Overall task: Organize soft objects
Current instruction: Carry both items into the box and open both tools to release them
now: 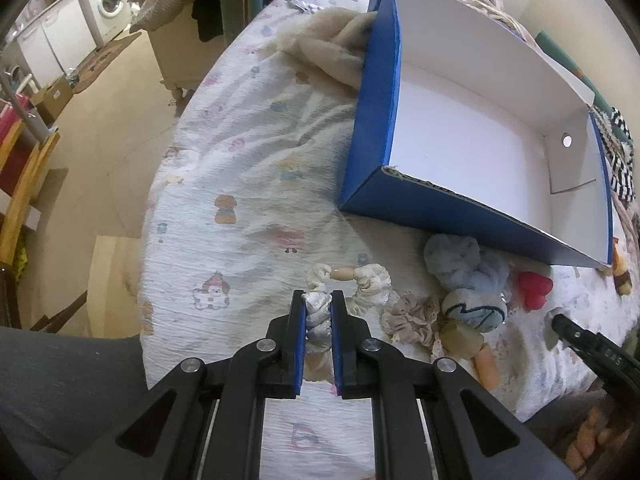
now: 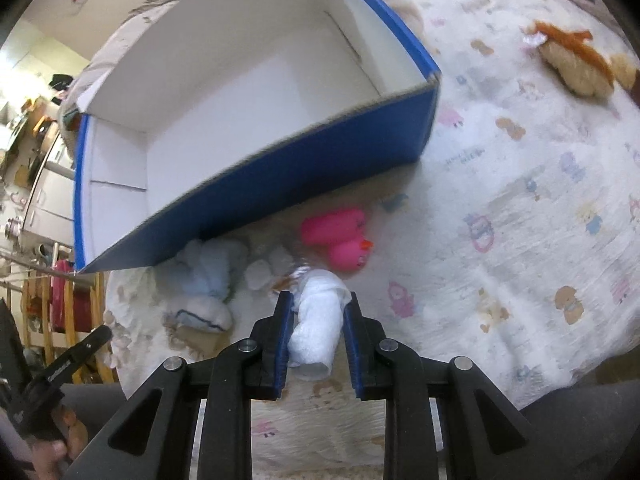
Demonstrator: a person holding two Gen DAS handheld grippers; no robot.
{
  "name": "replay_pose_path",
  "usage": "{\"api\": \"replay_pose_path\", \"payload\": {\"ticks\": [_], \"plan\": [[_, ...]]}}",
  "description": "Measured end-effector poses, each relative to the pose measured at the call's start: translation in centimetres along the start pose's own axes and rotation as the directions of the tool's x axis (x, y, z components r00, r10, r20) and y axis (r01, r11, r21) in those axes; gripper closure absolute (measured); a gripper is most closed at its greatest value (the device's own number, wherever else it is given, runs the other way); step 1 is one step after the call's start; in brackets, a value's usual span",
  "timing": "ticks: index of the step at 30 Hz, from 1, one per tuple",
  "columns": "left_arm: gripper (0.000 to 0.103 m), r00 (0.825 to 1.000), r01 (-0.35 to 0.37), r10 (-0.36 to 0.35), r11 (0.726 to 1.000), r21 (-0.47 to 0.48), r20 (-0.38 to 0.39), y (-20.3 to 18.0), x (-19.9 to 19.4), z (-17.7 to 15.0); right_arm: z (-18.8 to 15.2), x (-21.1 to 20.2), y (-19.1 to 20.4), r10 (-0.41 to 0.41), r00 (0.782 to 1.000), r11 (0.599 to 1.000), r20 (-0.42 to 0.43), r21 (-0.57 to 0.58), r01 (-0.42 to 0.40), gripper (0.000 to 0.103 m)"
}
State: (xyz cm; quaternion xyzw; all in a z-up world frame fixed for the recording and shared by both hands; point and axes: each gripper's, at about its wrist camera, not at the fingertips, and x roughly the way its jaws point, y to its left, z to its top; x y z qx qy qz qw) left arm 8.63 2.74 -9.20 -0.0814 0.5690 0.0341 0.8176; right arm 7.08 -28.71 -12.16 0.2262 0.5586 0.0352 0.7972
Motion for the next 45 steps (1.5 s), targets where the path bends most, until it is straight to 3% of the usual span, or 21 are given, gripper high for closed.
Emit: {"api": "replay_pose_path", "payload": {"ticks": [4,7,12,15,18,26,39,43,45], "plan": [[0.093,0.999,-0.028,0.029,0.999,-0.023,0.038,0.4,-0.9,-0.1,0.0,-2.7,1.1,0.062,0.99,0.998,0.128,-0.02,-0.06,0.077],[0.093,0.995,-0.039,0.043,0.998,-0.049,0.089,0.9,-2.0,0.1,0.0,-5.1,2.5,0.119,0.966,0.992,0.231,-0.077,-0.104,0.077],[0.093,0.974,-0.09,0.102,0.994,-0.067,0.2,0.7,-4.3,0.2,-0.4,-7.5,4.9,0.186,0.921,0.973,0.342,-0.194,-0.125,0.077],[0.093,0.946,-0.124,0.143,0.989,-0.082,0.292,0.6,-6.3,0.1,0.0,-8.9,4.7,0.202,0.904,0.969,0.377,-0.208,-0.13,0.077],[0.093,0.93,-0.121,0.137,0.99,-0.067,0.341,0.2,-7.5,0.6,0.2,-9.6,5.2,0.216,0.892,0.965,0.398,-0.223,-0.134,0.077],[0.093,0.926,-0.08,0.078,0.997,-0.012,0.369,-1.3,-9.6,2.5,2.4,-12.8,6.8,0.273,0.838,0.951,0.472,-0.263,-0.162,0.077],[0.093,0.9,-0.09,0.032,0.99,0.113,0.434,-6.6,-10.8,9.6,10.1,-13.2,10.3,0.292,0.817,0.929,0.497,-0.349,-0.12,0.077],[0.093,0.903,-0.097,0.032,0.987,0.132,0.428,-8.2,-9.5,11.4,11.5,-11.9,10.6,0.276,0.827,0.926,0.489,-0.365,-0.094,0.077],[0.093,0.907,-0.104,0.033,0.984,0.147,0.42,-9.1,-8.4,11.9,11.8,-10.3,10.3,0.25,0.847,0.929,0.469,-0.362,-0.075,0.077]]}}
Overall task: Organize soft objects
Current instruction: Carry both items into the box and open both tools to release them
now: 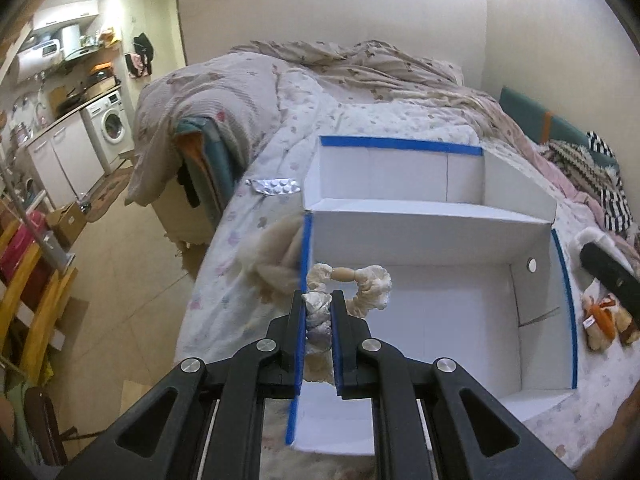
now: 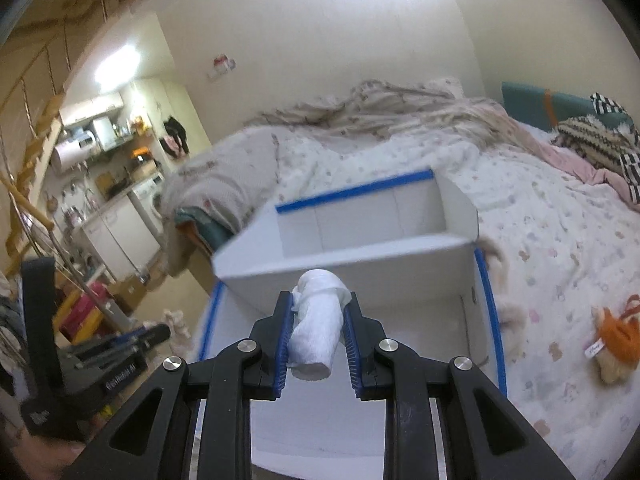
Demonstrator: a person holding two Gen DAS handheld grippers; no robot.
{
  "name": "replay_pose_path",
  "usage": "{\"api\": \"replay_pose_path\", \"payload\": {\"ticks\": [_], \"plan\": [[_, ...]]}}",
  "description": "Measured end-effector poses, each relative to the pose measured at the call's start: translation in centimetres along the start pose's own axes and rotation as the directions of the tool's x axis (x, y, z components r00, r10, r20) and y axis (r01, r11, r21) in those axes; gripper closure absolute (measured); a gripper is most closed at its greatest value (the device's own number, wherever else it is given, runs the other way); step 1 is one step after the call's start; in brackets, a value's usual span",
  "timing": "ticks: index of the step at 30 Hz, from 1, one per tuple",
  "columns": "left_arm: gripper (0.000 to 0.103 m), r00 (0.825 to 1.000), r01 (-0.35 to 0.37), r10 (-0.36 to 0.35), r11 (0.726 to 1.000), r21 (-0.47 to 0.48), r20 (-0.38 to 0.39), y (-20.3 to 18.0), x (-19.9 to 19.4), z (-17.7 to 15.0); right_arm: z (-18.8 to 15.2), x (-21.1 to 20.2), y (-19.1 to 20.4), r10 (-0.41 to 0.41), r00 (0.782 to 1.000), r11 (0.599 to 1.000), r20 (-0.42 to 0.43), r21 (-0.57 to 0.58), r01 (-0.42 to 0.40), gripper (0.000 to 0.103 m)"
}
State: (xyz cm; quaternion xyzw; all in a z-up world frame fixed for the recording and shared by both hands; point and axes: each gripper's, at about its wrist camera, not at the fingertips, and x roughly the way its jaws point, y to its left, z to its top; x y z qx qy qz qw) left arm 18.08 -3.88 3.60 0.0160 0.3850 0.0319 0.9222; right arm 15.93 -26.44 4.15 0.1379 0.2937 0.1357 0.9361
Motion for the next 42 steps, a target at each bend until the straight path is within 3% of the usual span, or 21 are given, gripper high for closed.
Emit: {"api": "replay_pose_path", "payload": {"ticks": [3,6,14,25,34,36,39,41,42], "plan": [[0.093,0.999,0.032,-0.032,0.999,0.012,-0.035,-1.3,2.4,-0.8,-1.7,2.5,-1.4,0.04,0.994,0.998,-0.101,0.053,-0.035,0.077],[0.093,0.996,0.049,-0.047,0.999,0.023,-0.07,-2.1,4.4,-1.7,-3.0,5.2,-2.8,0.018,0.979,0.995,-0.202,0.096,0.002,0.077],[0.093,0.989,0.045,-0.037,0.998,0.051,-0.141,-3.5,8.3,-3.2,-5.7,9.4,-2.3,-0.081,0.928,0.996,-0.364,0.012,0.092,0.077],[0.093,0.978,0.04,-0.018,0.994,0.104,-0.206,-4.0,9.9,-4.8,-7.6,11.0,-1.7,-0.131,0.889,0.991,-0.439,-0.062,0.116,0.077],[0.092,0.978,0.029,-0.006,0.994,0.106,-0.209,-4.0,10.2,-5.0,-7.7,10.9,-1.8,-0.131,0.89,0.991,-0.436,-0.049,0.122,0.077],[0.088,0.975,0.04,-0.017,0.994,0.098,-0.221,-3.9,10.4,-5.1,-7.6,10.7,-1.9,-0.125,0.894,0.992,-0.43,-0.037,0.121,0.076],[0.069,0.971,0.068,-0.046,0.994,0.088,-0.233,-3.9,10.4,-5.2,-7.0,10.2,-2.3,-0.115,0.906,0.993,-0.408,-0.017,0.119,0.063],[0.049,0.976,0.048,-0.025,0.994,0.103,-0.217,-4.1,10.1,-5.2,-6.6,9.5,-2.4,-0.115,0.919,0.993,-0.377,-0.006,0.122,0.035],[0.047,0.979,0.038,-0.016,0.994,0.107,-0.202,-4.2,9.9,-5.1,-6.3,9.1,-2.5,-0.113,0.927,0.993,-0.358,0.001,0.122,0.035]]}}
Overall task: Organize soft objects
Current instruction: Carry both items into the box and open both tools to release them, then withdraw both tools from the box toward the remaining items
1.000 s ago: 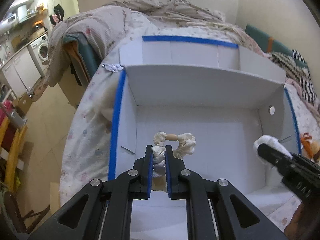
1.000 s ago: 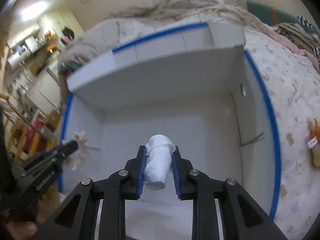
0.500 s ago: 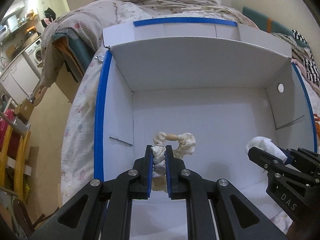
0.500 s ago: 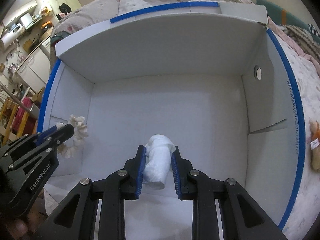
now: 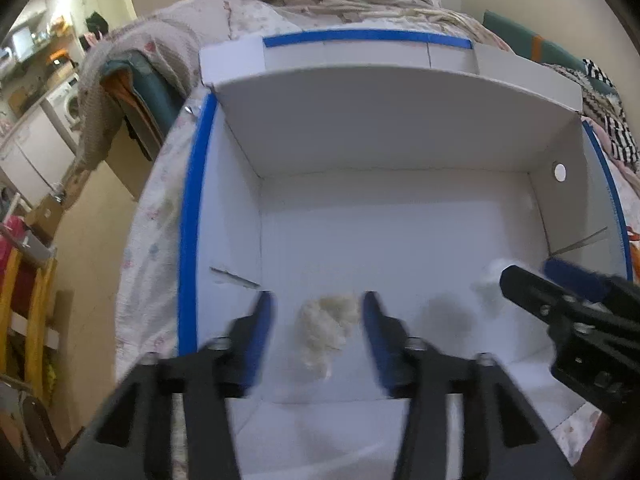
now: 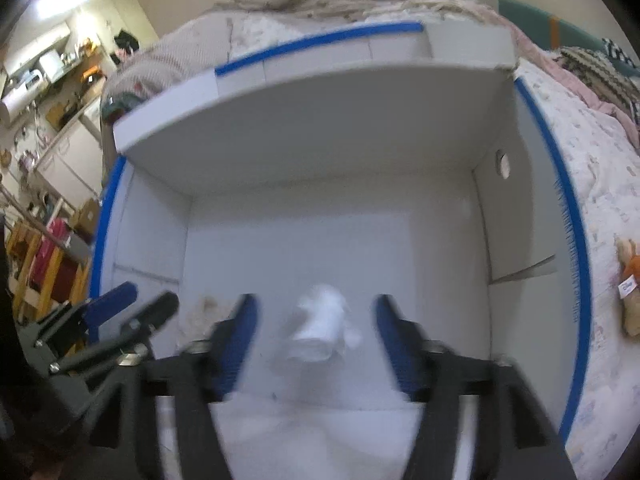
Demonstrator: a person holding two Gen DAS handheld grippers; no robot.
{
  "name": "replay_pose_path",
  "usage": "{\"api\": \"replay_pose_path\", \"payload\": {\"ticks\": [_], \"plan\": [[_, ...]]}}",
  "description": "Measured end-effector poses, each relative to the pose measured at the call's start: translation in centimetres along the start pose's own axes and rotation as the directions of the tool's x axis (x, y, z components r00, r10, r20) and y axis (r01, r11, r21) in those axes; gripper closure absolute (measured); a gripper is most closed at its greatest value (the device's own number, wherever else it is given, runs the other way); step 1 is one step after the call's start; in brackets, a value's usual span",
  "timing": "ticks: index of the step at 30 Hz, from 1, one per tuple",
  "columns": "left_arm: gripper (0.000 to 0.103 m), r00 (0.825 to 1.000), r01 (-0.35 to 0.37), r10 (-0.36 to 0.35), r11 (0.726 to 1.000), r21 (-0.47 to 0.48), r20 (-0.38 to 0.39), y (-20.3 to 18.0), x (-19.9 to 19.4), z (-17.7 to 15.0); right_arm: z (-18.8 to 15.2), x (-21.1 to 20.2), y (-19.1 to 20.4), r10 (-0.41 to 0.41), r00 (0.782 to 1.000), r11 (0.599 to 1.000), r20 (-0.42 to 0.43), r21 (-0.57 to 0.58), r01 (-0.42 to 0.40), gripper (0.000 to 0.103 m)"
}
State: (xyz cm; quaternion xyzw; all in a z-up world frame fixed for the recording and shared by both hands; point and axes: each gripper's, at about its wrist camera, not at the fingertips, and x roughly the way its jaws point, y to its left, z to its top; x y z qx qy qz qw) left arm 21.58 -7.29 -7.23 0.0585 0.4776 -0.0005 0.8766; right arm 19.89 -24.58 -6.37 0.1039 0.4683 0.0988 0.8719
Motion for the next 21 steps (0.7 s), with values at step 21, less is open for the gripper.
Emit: {"api": "replay_pose_path", "payload": {"ticks": [21], "plan": [[0.034,0.993,-0.06,0.064,0.997,-0.042,0.102,0.8,-2.8,0.4,1.6,-3.2,-0.4,0.035,0.987,0.997,0.158,0.055,-0.044,0.0]]}}
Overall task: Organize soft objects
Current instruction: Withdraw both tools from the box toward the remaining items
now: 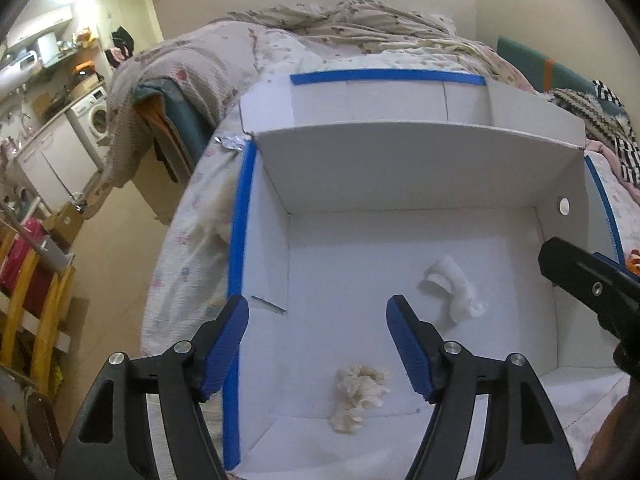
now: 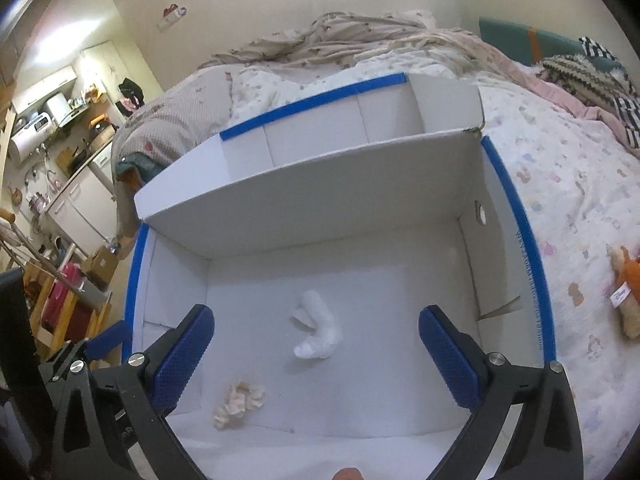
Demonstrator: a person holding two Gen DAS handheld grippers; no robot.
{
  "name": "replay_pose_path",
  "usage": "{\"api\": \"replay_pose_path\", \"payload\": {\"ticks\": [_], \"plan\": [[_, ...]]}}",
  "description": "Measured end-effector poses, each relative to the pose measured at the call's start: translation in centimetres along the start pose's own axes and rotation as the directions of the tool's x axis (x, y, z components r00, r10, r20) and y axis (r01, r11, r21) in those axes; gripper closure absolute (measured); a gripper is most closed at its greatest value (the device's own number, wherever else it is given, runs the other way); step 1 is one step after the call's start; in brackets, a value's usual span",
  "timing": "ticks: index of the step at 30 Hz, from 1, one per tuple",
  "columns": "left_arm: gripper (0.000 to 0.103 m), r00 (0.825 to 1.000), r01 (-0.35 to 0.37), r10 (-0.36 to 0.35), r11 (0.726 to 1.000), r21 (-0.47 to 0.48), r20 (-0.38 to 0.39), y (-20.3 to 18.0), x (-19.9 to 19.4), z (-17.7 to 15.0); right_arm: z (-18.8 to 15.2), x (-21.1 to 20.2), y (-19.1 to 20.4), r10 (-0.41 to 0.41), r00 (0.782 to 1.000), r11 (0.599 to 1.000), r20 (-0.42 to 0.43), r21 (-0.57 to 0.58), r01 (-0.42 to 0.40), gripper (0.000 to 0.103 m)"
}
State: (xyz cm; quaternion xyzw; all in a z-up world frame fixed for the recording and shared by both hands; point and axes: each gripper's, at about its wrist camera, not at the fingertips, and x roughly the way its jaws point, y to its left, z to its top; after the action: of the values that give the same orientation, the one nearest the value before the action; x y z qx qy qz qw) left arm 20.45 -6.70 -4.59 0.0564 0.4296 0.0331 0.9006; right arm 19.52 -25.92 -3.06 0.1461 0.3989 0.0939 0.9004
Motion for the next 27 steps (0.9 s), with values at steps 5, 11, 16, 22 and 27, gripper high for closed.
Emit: {"api": "replay_pose_path", "payload": {"ticks": [5,11,16,22,27], "plan": [[0.034,0.999,0.017,-0.017,1.0,0.0,0.045,0.5,-1.6,-0.2,-0.1,-0.9,-0.2,-0.026,0.999,1.0,0.028,0.008,0.026,0.0],[0.034,0.996,-0.021,0.018,0.999,0.03,0.089,1.1,-3.2,-0.2,-0.5,-2.5,-1.0,-0.064,0.998,0.997,0.025,0.043,0.063,0.0],[0.033,0.995,-0.022,0.019,0.999,0.025,0.099,2.3,-5.2,-0.8,-1.3,-4.5,-0.8,-0.053,0.997,0.998,0.047,0.035,0.052,0.0],[0.031,0.997,-0.028,0.028,1.0,0.0,0.072,3.8,-6.6,-3.3,-3.9,-6.2,0.0,-0.029,0.999,1.0,0.043,0.014,0.028,0.0],[0.031,0.998,-0.017,0.018,1.0,-0.025,0.058,4.5,-7.9,-4.8,-5.3,-7.4,1.3,-0.041,0.997,0.997,0.061,-0.069,0.046,0.0]]}}
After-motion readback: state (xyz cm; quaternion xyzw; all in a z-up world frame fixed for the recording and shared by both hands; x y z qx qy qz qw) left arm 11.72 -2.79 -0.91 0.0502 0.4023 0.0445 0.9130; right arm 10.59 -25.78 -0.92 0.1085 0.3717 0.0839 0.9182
